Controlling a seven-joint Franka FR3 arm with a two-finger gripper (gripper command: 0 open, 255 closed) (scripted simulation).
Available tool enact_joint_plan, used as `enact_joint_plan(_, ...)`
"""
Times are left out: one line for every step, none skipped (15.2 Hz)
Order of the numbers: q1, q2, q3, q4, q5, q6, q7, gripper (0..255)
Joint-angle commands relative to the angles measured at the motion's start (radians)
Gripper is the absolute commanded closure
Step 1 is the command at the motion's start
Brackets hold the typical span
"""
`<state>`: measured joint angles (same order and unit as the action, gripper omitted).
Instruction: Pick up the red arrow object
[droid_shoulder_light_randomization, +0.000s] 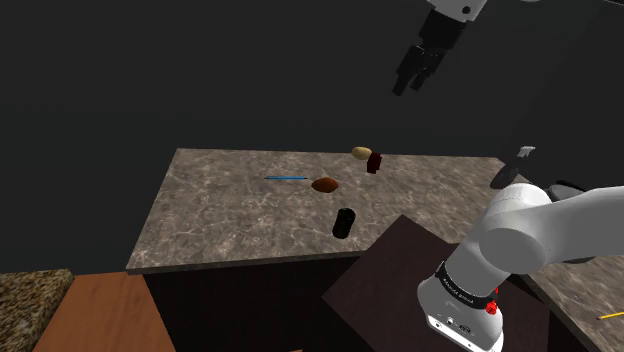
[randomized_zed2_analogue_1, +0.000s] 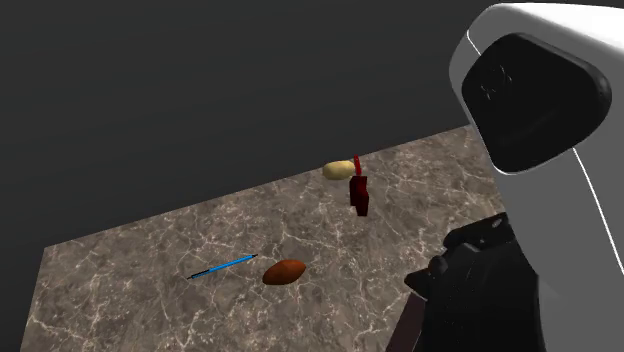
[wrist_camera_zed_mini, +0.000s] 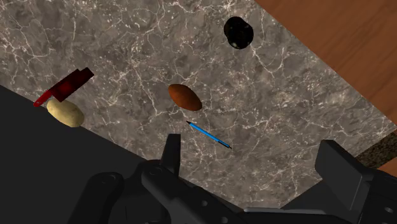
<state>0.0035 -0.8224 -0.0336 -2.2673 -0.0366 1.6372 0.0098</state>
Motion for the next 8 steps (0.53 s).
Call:
enact_joint_plan(0.000,0.000,0.000,0.000,0.000,0.000,0.000,0)
enact_joint_plan(-0.008,0.037,-0.012,0.012,0.000,0.012,0.004,0)
enact_joint_plan(-0.016,0.074,-0.024,0.024,0.000,0.023,0.007,0)
enact_joint_plan(-0.023,0.111,-0.036,0.037,0.001,0.033,0.011,0)
enact_joint_plan(-0.030,0.148,-0.048,0.051,0.002,0.043,0.014,0)
enact_joint_plan(-0.037,0.186,-0.061,0.065,0.004,0.052,0.017,0)
enact_joint_plan(-0.043,0.223,-0.073,0.080,0.006,0.060,0.019,0)
enact_joint_plan(-0.049,0.261,-0.086,0.096,0.009,0.068,0.022,0)
